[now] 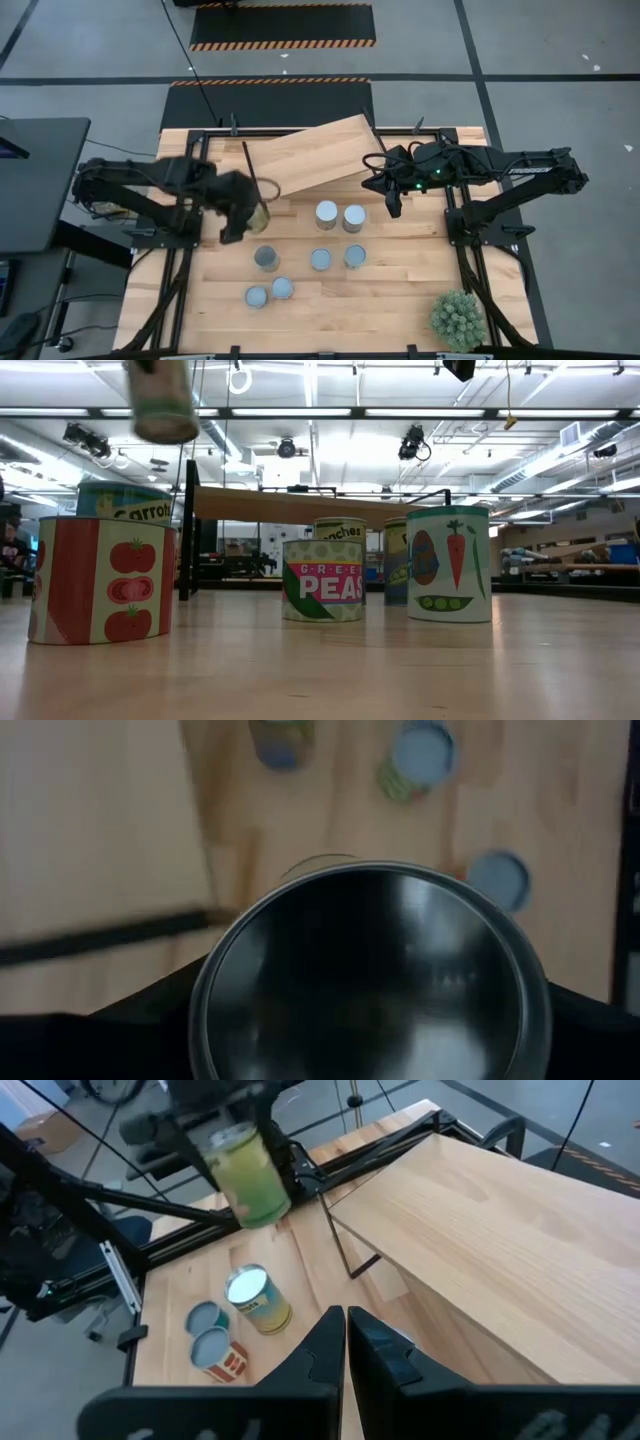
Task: Pick and place cans onto a shelf
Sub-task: Put the orange can on the shelf
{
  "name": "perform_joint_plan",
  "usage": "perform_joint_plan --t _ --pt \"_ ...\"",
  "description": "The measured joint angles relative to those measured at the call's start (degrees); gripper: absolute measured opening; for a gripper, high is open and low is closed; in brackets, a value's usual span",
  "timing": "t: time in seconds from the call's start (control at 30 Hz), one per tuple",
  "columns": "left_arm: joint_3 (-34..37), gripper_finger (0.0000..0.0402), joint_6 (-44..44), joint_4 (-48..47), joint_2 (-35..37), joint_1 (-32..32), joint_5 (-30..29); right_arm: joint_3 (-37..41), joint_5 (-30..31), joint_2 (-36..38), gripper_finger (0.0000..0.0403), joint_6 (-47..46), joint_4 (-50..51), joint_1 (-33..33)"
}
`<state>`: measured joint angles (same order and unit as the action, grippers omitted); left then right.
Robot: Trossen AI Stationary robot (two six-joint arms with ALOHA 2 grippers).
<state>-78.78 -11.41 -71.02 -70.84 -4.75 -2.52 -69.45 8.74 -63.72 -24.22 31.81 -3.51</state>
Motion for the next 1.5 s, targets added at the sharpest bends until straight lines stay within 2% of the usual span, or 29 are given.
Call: perform_joint_plan --t 0.43,0.93,1.3,1.5 --pt "-15.9 0.0325 21.5 0.6 -14.6 16.1 1.5 0.0 0.6 0.0 0.0023 -0.2 -0.8 0.7" --pt "-16.4 0.0325 38.7 0.2 -22.8 35.4 4.9 0.0 0.6 0.0 0.0022 -1.1 -3.1 0.6" --pt "-16.4 0.0327 43.0 -0.5 -24.8 40.2 -0.6 0.0 0.6 0.0 0.0022 -1.3 -3.4 0.6" --pt "-16.4 0.0357 41.8 -3.3 -24.8 40.6 -0.8 0.0 0.6 0.0 0.0022 -1.1 -4.0 0.6"
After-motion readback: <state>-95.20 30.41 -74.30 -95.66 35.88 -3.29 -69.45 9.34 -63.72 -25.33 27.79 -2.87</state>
